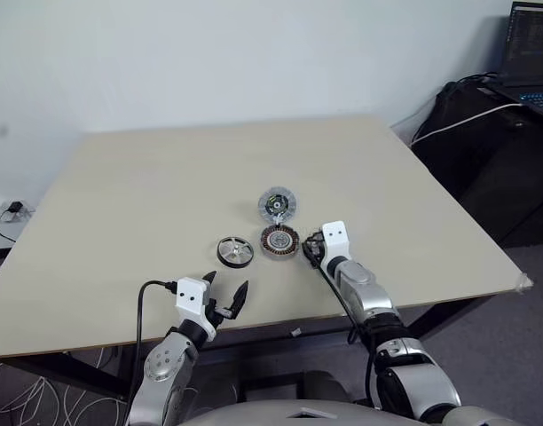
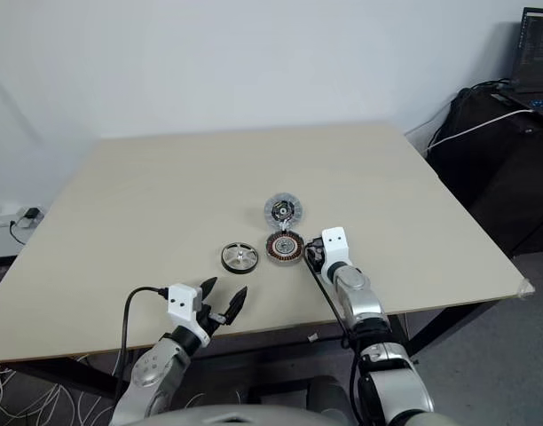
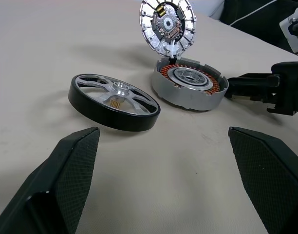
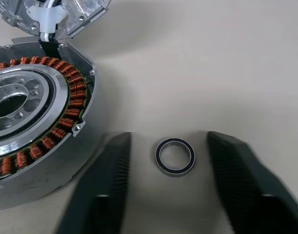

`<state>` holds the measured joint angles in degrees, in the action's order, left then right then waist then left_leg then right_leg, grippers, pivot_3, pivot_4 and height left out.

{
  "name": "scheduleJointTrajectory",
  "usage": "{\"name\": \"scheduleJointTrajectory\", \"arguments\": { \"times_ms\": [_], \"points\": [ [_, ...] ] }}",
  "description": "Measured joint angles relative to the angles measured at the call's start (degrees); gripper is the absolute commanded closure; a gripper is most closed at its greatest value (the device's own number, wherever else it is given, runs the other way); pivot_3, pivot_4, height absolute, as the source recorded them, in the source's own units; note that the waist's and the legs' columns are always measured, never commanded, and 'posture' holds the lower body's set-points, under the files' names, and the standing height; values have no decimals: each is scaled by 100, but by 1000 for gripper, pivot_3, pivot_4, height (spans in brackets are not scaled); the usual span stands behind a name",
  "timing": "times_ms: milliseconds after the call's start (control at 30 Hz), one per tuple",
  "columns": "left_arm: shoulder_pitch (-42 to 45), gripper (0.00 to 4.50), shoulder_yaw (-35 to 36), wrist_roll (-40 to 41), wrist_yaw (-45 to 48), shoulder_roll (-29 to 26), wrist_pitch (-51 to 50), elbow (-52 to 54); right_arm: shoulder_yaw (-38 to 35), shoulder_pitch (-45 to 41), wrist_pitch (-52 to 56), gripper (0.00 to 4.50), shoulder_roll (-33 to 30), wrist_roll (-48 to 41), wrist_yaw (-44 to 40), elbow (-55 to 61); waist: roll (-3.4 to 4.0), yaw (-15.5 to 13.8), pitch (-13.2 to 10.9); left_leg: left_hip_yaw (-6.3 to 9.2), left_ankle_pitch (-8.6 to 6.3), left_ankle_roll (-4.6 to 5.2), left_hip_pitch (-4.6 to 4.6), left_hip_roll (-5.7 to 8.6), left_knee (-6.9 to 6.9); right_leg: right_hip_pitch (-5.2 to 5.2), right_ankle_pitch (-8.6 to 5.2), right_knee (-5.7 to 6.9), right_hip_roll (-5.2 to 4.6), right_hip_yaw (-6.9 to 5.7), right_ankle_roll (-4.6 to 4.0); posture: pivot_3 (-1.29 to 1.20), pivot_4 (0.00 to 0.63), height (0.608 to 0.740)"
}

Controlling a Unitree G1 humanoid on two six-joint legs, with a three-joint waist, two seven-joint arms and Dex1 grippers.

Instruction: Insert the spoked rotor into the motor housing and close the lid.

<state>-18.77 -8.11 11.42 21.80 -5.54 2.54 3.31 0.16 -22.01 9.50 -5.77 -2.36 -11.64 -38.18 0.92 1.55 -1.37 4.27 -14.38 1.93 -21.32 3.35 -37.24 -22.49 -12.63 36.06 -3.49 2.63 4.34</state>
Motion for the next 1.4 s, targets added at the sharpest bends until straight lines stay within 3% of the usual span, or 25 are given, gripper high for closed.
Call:
{"name": "scheduleJointTrajectory", "arguments": {
  "times_ms": [100, 133, 333, 767, 1000, 1400],
  "points": [
    [-4, 0, 0, 0, -5, -8, -3, 9, -44, -1, 46, 3781, 6, -4, 28, 18, 0, 5, 0, 0, 0, 0, 0, 0, 0, 0, 0, 0, 0, 0, 0, 0, 0, 740],
    [-4, 0, 0, 0, -6, -9, -5, 14, -55, -1, 58, 3812, 20, -5, 33, 23, 0, 5, 0, 0, 0, 0, 0, -1, 0, 0, 0, 0, 1, 0, 0, 0, 0, 740],
    [-5, 0, -1, 2, -3, -12, -64, 29, -29, 97, 106, 3812, 67, -1, -12, 207, 1, 10, 0, 0, 0, 0, 0, -1, 2, -2, -2, 0, 0, 0, 2, 0, 0, 740],
    [19, 0, 2, 3, 43, -12, -72, 28, 598, 542, 318, 3812, 328, -28, -504, 2158, 2, 1, -1, 1, -1, -1, -6, -2, 3, -8, -6, -1, -1, -2, 6, 0, 0, 740],
    [11, 0, 9, 0, 67, -11, -40, 28, 1057, 501, 485, 3812, 445, 65, -701, 2034, 2, -7, -2, 1, -2, -4, -6, -2, 3, -8, -5, -1, -2, -3, 6, 0, 0, 740],
    [-2, 0, 14, -1, 60, 9, -37, 28, 955, 28, 318, 3812, 385, 191, -564, 988, 1, -2, -2, 1, -3, -5, -6, 0, 7, -9, -3, -2, -1, -3, 1, 0, 0, 740]
  ]
}}
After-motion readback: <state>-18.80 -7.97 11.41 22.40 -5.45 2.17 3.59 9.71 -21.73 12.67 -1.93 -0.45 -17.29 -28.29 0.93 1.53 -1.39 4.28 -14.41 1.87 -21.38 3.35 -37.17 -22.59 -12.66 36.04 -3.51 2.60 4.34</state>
